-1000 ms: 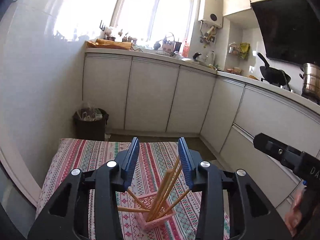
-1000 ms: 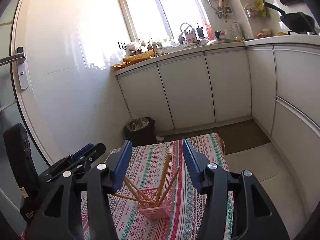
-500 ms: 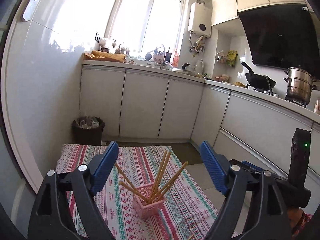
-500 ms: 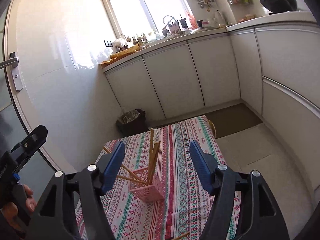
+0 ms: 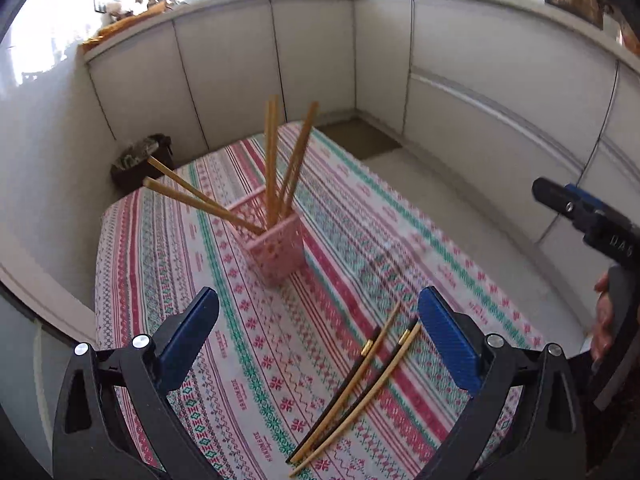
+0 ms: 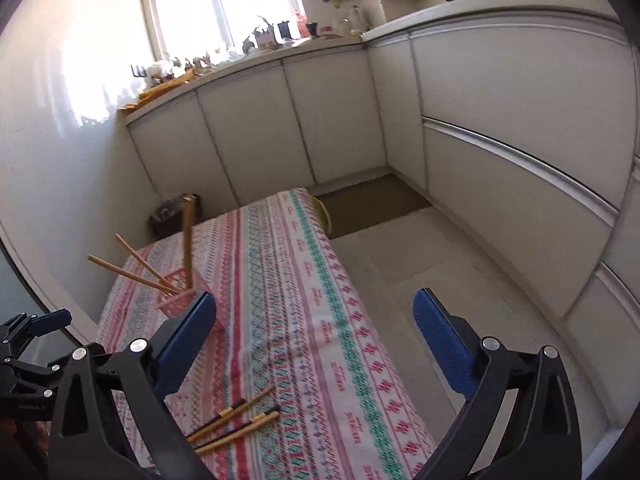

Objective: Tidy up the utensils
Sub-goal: 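Lower the left tool onto the chopstick pile and grasp a stick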

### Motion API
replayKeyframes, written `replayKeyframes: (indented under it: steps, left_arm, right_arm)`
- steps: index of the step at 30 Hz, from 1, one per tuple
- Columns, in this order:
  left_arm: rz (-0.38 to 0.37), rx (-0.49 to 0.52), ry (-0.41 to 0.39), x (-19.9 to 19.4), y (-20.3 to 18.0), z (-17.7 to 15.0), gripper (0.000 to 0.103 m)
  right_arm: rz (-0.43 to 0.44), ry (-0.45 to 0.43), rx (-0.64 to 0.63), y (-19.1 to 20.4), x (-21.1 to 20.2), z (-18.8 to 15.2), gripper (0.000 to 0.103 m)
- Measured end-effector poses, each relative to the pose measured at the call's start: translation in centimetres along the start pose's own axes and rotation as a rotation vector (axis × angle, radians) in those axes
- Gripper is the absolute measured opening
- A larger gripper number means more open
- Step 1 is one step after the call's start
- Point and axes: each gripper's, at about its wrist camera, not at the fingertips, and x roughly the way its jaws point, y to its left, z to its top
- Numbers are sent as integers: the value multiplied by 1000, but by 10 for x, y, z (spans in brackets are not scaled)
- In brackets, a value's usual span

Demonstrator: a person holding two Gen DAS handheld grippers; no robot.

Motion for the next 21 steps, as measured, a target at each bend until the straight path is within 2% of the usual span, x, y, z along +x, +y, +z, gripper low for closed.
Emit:
replayKeyframes:
  steps: [4,7,9,14,15,21]
  left_arm:
    - [13,115,131,44,-25,-11,91]
    - [-2,170,224,75,-38,-13,74]
    - [-22,223,270,92,-49,-14,53]
    - [-83,361,370,122,-77,-13,30]
    - [-104,386,386,127,-83,-13,27]
    - [-143,483,472,156,-101,-11,26]
  right_arm:
    - [-52,73,48,-29,16,-10,96]
    - [-64,77,61,-39,18,-10,96]
    - [-67,73,67,-43,18,-9,96]
    - [-58,96,72,-48,18,-8,96]
    - [-54,101,78,-50,19,-8,96]
    - [-21,125,103,-54,20,-6,96]
